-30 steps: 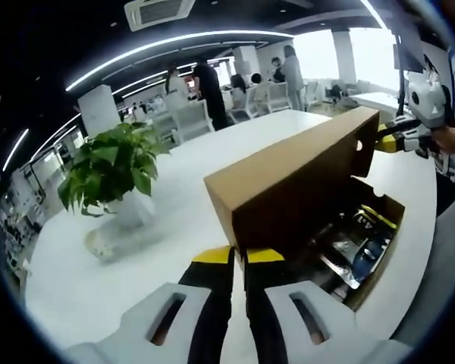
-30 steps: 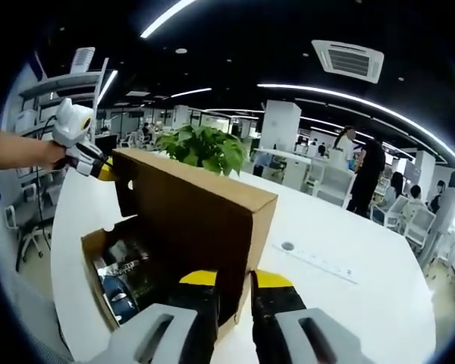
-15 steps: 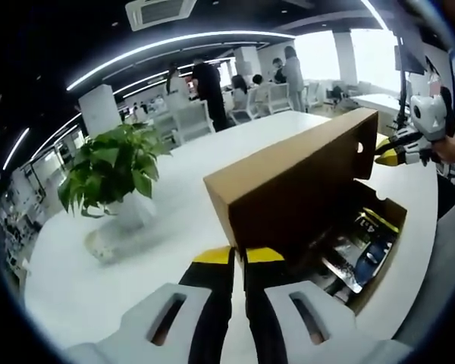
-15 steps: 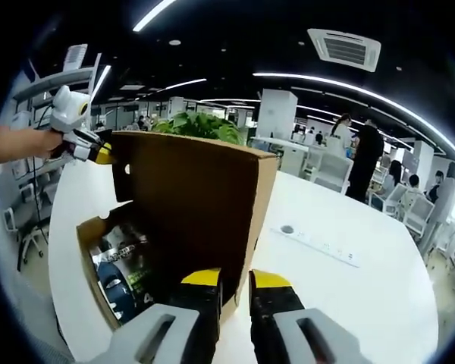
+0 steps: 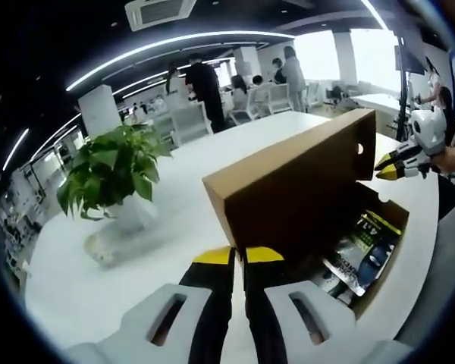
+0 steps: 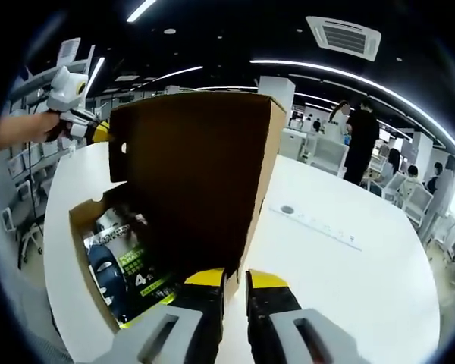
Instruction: Operate the shoe box by opening the lid, removing the specified soft item, and placing it in the target area until the item is outside and the box remains undamaged.
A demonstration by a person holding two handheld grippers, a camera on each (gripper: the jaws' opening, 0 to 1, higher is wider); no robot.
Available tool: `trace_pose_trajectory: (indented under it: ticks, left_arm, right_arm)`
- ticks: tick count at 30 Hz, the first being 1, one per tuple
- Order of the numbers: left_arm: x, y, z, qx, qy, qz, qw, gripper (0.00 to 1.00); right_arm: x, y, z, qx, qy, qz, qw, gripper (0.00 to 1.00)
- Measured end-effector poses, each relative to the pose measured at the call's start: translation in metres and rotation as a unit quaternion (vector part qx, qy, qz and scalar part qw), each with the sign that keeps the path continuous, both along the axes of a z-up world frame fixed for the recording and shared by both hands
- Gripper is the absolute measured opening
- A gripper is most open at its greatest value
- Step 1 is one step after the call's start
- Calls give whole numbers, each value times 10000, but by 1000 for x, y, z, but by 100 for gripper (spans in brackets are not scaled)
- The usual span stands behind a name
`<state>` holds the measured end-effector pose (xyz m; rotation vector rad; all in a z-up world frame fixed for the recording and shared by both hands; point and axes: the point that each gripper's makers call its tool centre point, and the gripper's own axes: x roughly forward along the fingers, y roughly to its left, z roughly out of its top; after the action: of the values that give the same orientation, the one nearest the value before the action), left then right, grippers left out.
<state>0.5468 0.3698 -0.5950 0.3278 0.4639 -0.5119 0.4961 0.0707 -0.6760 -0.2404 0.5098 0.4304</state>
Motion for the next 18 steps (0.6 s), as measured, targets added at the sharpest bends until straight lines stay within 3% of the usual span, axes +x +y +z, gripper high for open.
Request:
trace_pose_trajectory:
  ticks: [18]
  left_arm:
    - [8, -1, 1, 3, 35, 0, 10000, 2]
  right_arm:
    - [14, 4, -5, -184, -132, 95, 9997, 0]
